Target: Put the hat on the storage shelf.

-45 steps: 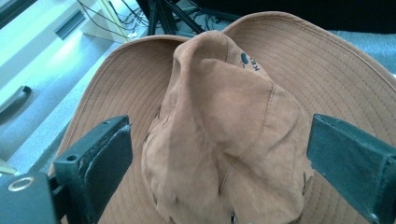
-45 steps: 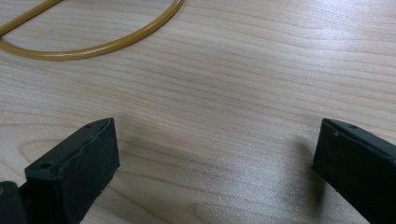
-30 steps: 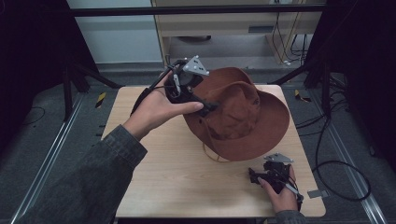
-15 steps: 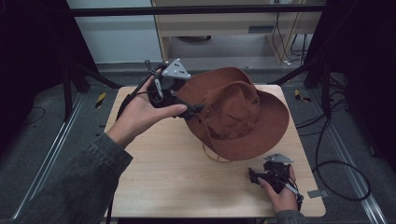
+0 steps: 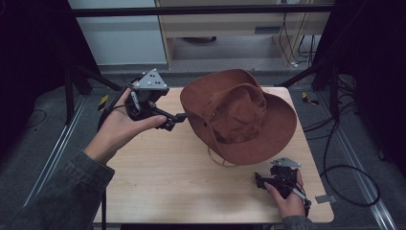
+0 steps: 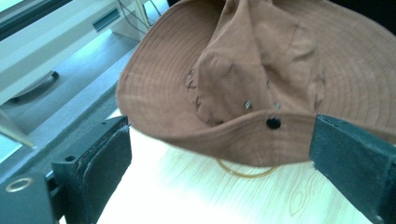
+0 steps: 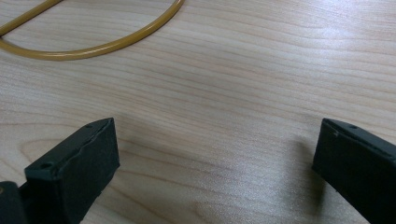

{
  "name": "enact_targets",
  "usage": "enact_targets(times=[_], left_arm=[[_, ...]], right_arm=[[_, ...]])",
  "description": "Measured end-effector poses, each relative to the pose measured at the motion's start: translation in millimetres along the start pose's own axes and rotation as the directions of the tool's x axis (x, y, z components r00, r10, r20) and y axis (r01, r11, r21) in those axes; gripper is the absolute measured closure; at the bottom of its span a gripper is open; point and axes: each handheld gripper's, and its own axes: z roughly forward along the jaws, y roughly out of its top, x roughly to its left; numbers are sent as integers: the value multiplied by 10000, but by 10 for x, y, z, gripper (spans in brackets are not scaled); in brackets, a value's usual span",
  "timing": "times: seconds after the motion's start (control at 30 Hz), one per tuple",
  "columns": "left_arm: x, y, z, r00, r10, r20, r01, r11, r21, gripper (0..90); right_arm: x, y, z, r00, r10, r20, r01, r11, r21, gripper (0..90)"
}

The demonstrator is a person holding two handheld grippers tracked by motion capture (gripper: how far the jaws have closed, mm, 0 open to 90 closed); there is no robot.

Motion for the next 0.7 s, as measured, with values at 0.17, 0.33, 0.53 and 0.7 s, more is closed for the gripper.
enact_targets(times=[0.17,0.33,0.53,0.7], left_arm=[[28,-120,-60,10000,-24,-52,24,9999,107,52],[61,-283,-68,9996,-204,-177,207,9996,189,49],[125,-522,-37,9990,-439,-101,442,9983,367,33],[179,-768,18,9988,-385,-295,400,9979,516,33]], right_arm=[[2,0,-2,10000,35,11,-35,10000,22,4],[0,0,0,10000,-4,8,4,10000,-3,4],[1,0,0,10000,16,31,-16,10000,3,4],[1,0,0,10000,16,37,-16,10000,5,4]])
